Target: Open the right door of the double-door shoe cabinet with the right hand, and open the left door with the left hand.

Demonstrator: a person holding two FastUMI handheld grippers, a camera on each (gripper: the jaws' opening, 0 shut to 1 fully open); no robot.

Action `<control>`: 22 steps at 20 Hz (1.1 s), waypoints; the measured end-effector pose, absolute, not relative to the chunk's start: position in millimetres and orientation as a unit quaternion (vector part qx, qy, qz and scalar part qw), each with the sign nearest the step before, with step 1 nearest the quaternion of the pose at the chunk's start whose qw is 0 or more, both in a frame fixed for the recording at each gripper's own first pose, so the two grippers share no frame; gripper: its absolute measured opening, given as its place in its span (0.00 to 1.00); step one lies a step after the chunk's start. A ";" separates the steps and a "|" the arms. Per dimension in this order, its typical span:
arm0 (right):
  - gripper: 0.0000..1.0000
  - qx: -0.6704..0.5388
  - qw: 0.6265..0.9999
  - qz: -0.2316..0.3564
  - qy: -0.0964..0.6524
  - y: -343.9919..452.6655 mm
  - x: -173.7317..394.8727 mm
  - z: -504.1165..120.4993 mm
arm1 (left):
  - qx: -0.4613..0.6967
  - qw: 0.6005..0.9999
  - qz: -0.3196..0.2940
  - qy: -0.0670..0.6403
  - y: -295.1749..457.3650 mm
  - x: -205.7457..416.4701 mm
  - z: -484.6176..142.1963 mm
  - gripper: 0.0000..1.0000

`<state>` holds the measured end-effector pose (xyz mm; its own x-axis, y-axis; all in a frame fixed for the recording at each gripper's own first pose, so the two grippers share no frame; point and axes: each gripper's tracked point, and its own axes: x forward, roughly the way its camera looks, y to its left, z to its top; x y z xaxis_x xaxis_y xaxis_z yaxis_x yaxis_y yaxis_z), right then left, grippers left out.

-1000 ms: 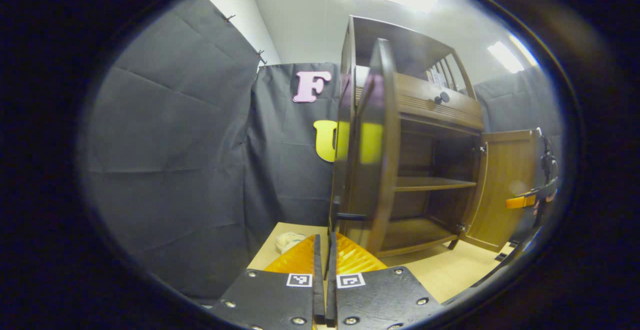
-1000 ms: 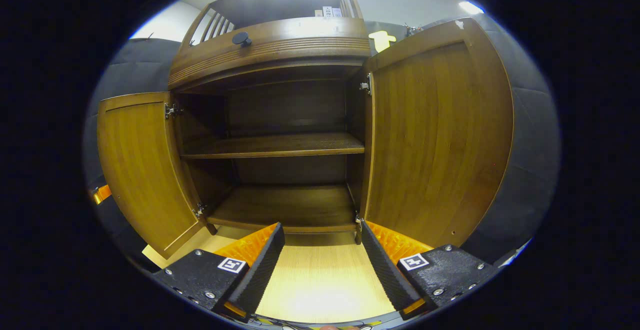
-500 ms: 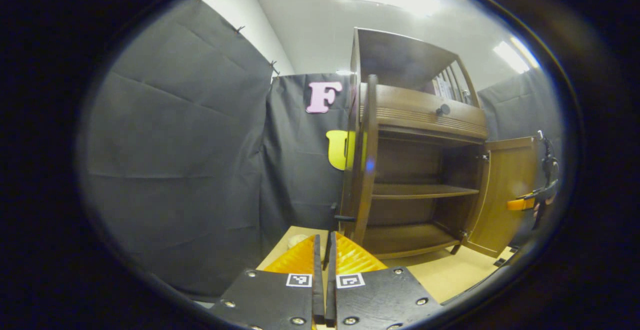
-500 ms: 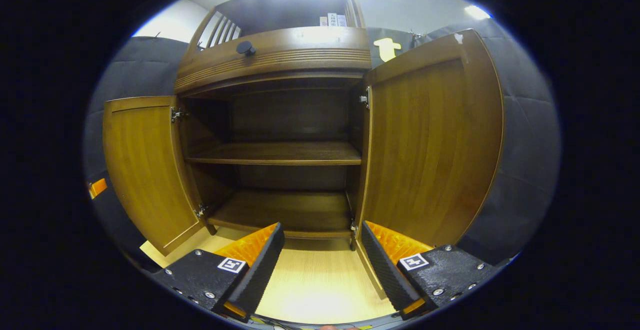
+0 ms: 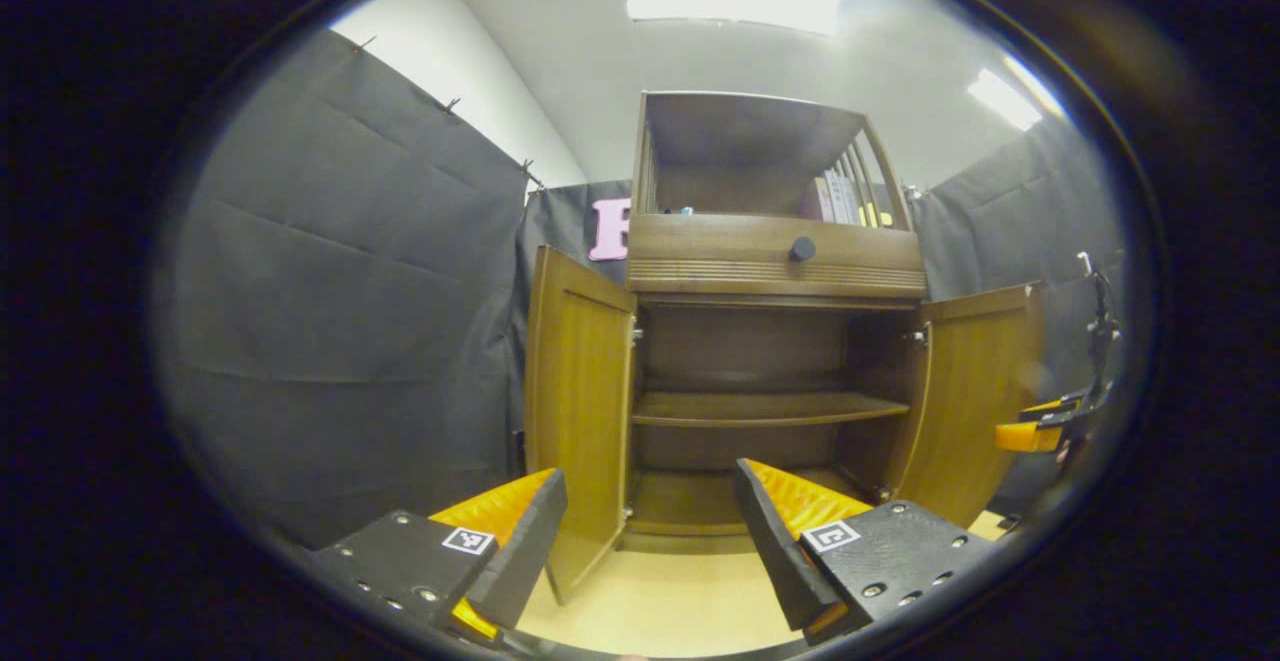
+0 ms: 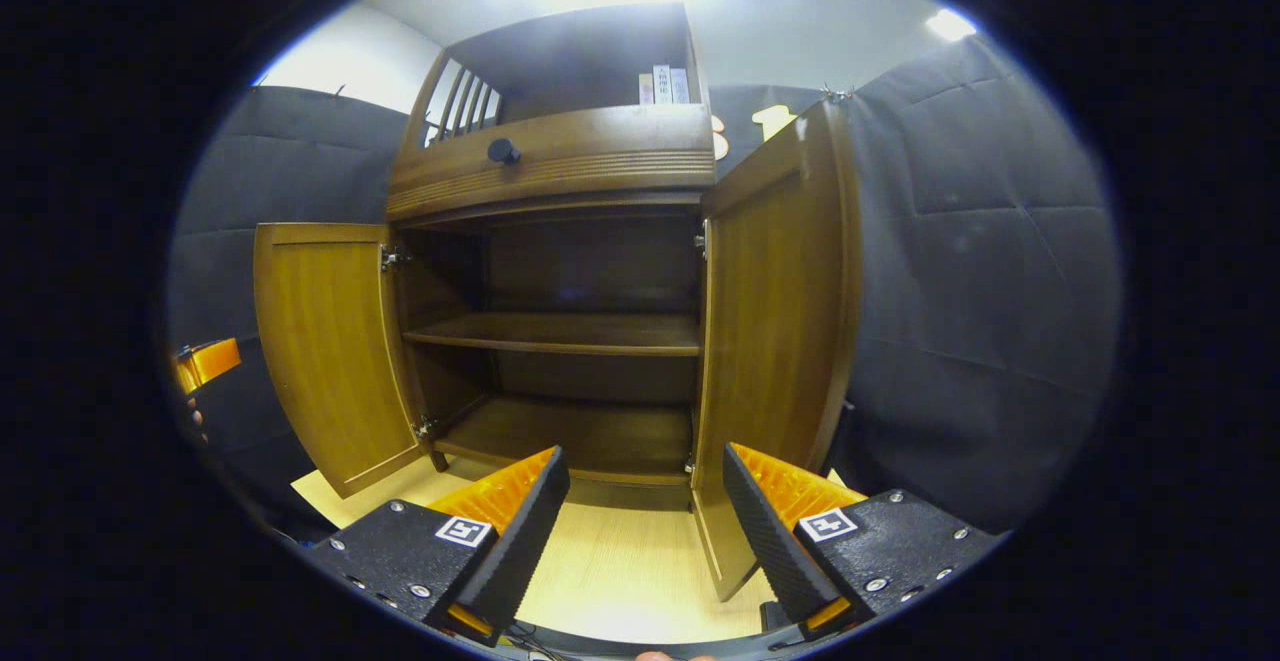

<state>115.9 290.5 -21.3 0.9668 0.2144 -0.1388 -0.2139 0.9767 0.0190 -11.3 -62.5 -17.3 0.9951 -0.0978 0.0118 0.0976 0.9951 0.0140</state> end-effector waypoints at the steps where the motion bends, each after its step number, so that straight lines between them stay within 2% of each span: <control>1: 0.95 0.007 0.991 0.111 0.067 286.3 109.3 -19.6 | -0.002 0.999 -0.049 -0.010 -76.2 -20.2 -15.9 1.00; 2: 0.92 0.013 0.991 0.116 0.065 282.7 101.5 -18.0 | -0.008 0.999 -0.044 -0.013 -85.1 -27.5 -14.7 1.00; 6: 0.92 0.020 0.990 0.129 0.058 260.8 70.5 -20.5 | -0.017 1.000 -0.020 -0.015 -105.2 -61.9 -18.4 1.00; 8: 0.96 0.022 0.990 0.125 0.061 247.7 55.3 -30.5 | -0.018 1.000 -0.018 -0.015 -117.9 -81.6 -21.7 1.00; 9: 0.92 0.025 0.990 0.121 0.066 239.7 50.7 -37.2 | -0.018 1.000 -0.018 -0.012 -123.8 -93.4 -25.2 1.00; 12: 0.92 0.039 0.990 0.104 0.090 218.5 39.1 -55.5 | -0.016 1.000 -0.016 0.003 -134.1 -114.6 -35.3 1.00; 14: 0.92 0.050 0.989 0.096 0.099 208.2 35.5 -60.4 | -0.015 1.000 -0.019 0.007 -140.3 -117.3 -35.3 1.00; 15: 0.96 0.052 0.990 0.091 0.098 202.4 35.7 -59.9 | -0.010 1.000 -0.022 0.007 -142.8 -116.1 -35.1 1.00; 22: 0.96 0.061 0.991 0.078 0.085 192.6 49.2 -55.0 | 0.004 1.000 -0.020 0.019 -154.4 -109.9 -42.7 1.00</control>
<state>49.2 192.6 -55.0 0.9734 0.1654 -0.1588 -0.1445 0.9802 0.1351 -109.9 -154.4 -42.7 0.9985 -0.0407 -0.0375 0.0410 0.9991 0.0075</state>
